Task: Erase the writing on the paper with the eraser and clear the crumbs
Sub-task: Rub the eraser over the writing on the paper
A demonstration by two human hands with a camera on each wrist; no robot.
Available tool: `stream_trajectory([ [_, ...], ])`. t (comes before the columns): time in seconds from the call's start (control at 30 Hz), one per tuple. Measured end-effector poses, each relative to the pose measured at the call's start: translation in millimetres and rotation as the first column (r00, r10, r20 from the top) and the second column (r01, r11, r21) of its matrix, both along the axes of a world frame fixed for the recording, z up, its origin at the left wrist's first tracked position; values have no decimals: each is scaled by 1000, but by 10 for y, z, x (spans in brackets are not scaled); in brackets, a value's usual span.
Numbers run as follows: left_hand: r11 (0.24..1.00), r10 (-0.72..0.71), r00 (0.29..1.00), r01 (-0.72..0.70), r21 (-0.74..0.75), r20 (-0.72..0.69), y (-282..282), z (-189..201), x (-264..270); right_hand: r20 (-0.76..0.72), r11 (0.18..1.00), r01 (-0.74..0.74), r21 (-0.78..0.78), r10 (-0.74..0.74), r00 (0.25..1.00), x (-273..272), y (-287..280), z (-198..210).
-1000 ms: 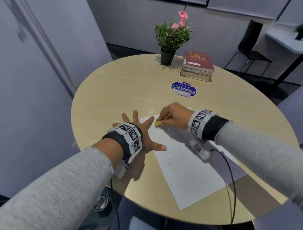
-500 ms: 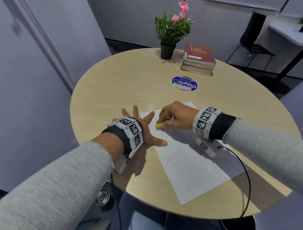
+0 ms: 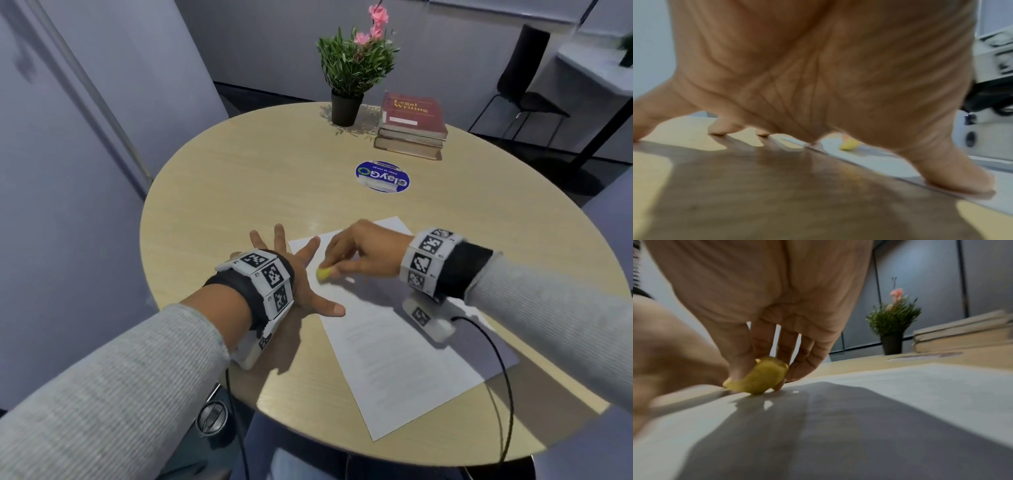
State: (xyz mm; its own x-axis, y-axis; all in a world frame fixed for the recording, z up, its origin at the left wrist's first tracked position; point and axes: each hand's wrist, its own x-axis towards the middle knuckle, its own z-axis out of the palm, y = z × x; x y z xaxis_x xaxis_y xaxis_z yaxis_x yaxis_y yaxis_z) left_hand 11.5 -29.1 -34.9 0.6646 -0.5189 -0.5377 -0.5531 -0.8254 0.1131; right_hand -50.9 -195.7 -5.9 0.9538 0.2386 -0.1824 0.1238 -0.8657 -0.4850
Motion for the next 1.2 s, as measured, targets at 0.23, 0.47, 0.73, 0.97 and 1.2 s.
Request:
stream_trajectory([
  [0.23,1000,-5,1000,5,-25,0,45,-4,-35,89,994,-47,-102,56,994,35,46,16],
  [0.47,1000,-18,1000,18,-10,-9,33,-2,-19,114,996,19,-92,-9,993,97,-21,49],
  [0.73,1000,-19,1000,20,-23,17,31,-14,-32,50,997,-2,-71,5,999,6,24,54],
  [0.97,999,-28,1000,28,-31,-2,50,-16,-14,76,995,-51,-82,57,996,26,85,16],
  [1.2,999,-43,999,43,-28,6,47,-44,7,74,987,-136,-85,142,987,17,133,6],
])
